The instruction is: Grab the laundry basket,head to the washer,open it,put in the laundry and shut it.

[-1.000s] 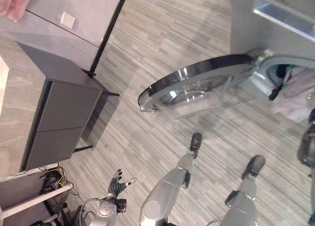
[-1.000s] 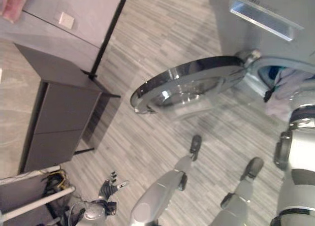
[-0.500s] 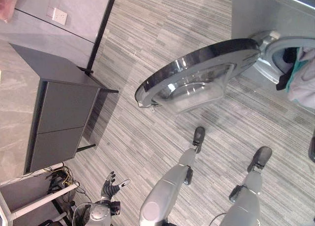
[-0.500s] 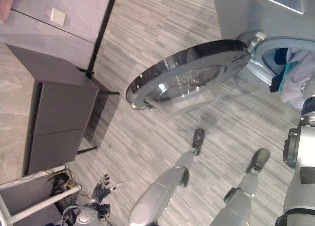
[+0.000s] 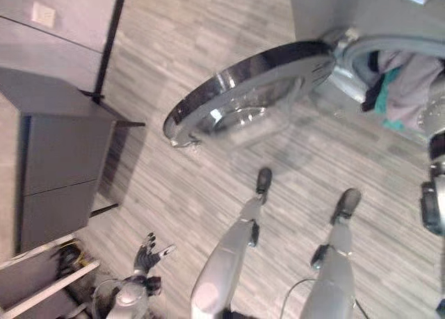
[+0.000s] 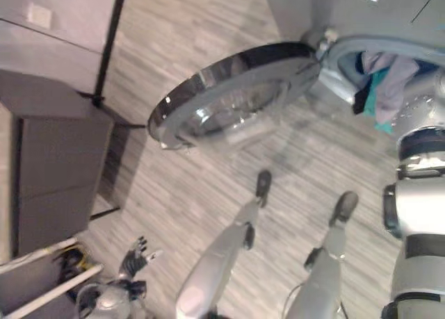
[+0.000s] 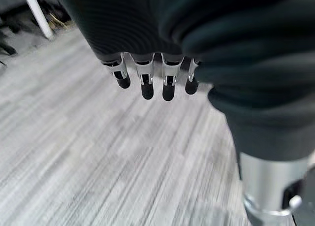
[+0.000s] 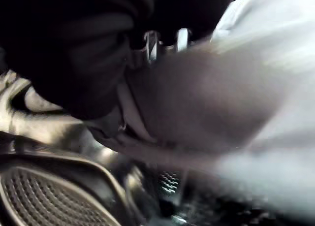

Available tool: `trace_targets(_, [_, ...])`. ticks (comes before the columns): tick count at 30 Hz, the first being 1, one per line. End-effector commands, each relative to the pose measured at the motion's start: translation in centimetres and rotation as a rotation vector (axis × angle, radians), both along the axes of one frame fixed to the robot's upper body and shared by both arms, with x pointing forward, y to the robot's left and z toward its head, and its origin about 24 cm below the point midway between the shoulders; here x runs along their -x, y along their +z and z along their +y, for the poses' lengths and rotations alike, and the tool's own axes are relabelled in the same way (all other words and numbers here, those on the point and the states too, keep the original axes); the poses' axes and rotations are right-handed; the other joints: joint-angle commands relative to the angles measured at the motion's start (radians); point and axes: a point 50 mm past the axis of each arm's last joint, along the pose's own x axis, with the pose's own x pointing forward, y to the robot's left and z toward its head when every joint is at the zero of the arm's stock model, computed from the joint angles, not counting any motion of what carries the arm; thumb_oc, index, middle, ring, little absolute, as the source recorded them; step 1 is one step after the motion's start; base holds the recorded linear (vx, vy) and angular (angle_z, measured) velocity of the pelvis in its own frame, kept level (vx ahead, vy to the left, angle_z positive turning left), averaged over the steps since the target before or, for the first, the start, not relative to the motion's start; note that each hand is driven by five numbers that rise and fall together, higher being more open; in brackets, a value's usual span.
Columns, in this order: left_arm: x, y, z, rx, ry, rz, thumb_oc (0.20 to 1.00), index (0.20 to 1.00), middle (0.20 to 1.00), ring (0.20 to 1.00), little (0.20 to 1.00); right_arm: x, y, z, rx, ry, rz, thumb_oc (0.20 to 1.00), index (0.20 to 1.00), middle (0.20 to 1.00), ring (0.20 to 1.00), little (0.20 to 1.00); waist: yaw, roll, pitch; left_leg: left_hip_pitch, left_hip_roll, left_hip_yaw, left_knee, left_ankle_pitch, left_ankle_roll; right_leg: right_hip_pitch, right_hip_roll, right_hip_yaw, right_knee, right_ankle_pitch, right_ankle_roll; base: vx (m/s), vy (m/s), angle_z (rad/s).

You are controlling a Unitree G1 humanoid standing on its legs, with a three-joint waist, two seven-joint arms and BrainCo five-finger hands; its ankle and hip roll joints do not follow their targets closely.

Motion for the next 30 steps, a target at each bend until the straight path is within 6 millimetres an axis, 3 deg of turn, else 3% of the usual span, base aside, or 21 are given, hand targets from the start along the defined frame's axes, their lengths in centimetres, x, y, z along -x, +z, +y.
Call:
trace_targets(1, [1.2,0.1,2.0,-0.035,0.03,0.021,1.0,1.0,1.0,1.0,1.0,5.8,13.5,2.2,0.19,0.05,-0.442,0.2,0.2,0.2,0.2,0.2,0.046,-0.003,-0.055,-0.059,-0.023,-0.014,0.178,-0.206,-0.044,0.009,-0.025,0.058,0.275,-0.303,-0.014,0.05,0.017,0.16])
trace_targets(4, [1.1,0.7,2.1,-0.002,0.064,-0.021,1.0,1.0,1.0,1.0,1.0,6.3,13.0,1.4,0.161,0.024,-0.461,0.2,0.2,0.2,0.2,0.2,0.043,0.027,-0.044,-0.127,-0.03,-0.016,0.231,-0.221,-0.046,-0.09,-0.033,0.077,0.381,-0.341,-0.014,-0.02,0.018,0.13])
trace_targets(11, [1.0,1.3,0.9,0.049,0.016,-0.06,1.0,1.0,1.0,1.0,1.0,7.5,13.2,-0.3,0.162,-0.071,-0.418,0.2,0.2,0.2,0.2,0.2,0.037,0.049,-0.05,-0.217,-0.04,-0.019,0.277,-0.228,-0.049,-0.196,-0.041,0.088,0.478,-0.364,-0.013,0.0,0.009,0.18])
trace_targets(20, [0.5,2.4,0.7,0.043,0.002,-0.1,1.0,1.0,1.0,1.0,1.0,6.8,9.9,-3.4,0.049,-0.232,-0.097,0.2,0.2,0.2,0.2,0.2,0.045,0.073,-0.066,-0.255,-0.056,-0.019,0.317,-0.251,-0.037,-0.247,-0.059,0.099,0.57,-0.397,-0.009,0.01,0.02,0.06])
trace_targets(21, [-0.2,3.1,0.8,0.019,0.002,-0.13,1.0,1.0,1.0,1.0,1.0,5.9,7.9,-4.3,0.037,-0.252,0.101,0.2,0.2,0.2,0.2,0.2,0.039,0.072,-0.055,-0.272,-0.057,-0.019,0.339,-0.258,-0.038,-0.263,-0.067,0.091,0.602,-0.409,-0.011,-0.01,0.005,0.06])
trace_targets(23, [-0.7,3.5,0.9,0.01,0.006,-0.145,1.0,1.0,1.0,1.0,1.0,5.8,7.1,-4.6,-0.063,-0.216,0.089,0.2,0.2,0.2,0.2,0.2,0.035,0.069,-0.049,-0.284,-0.061,-0.02,0.338,-0.258,-0.04,-0.272,-0.069,0.086,0.604,-0.414,-0.01,0.0,0.001,0.16])
trace_targets(27, [-0.9,3.9,1.2,0.01,0.032,-0.162,1.0,1.0,1.0,1.0,1.0,6.5,10.2,-3.2,-0.087,-0.17,-0.099,0.2,0.2,0.2,0.2,0.2,0.042,0.062,-0.055,-0.298,-0.065,-0.027,0.321,-0.249,-0.043,-0.286,-0.074,0.076,0.605,-0.412,-0.001,0.01,0.005,0.05])
trace_targets(28, [-0.7,3.9,2.2,0.0,0.079,-0.163,1.0,1.0,1.0,1.0,1.0,8.5,14.9,-0.9,0.078,-0.2,-0.242,0.2,0.2,0.2,0.2,0.2,0.056,0.044,-0.068,-0.3,-0.068,-0.035,0.306,-0.242,-0.046,-0.288,-0.078,0.072,0.602,-0.411,0.006,0.0,0.0,0.0])
trace_targets(30, [-0.2,3.6,2.7,-0.008,0.098,-0.145,1.0,1.0,1.0,1.0,1.0,11.7,19.0,1.5,0.238,-0.265,-0.397,0.2,0.2,0.2,0.2,0.2,0.058,0.037,-0.078,-0.308,-0.073,-0.042,0.297,-0.237,-0.049,-0.3,-0.085,0.072,0.609,-0.409,0.011,0.0,0.0,0.0])
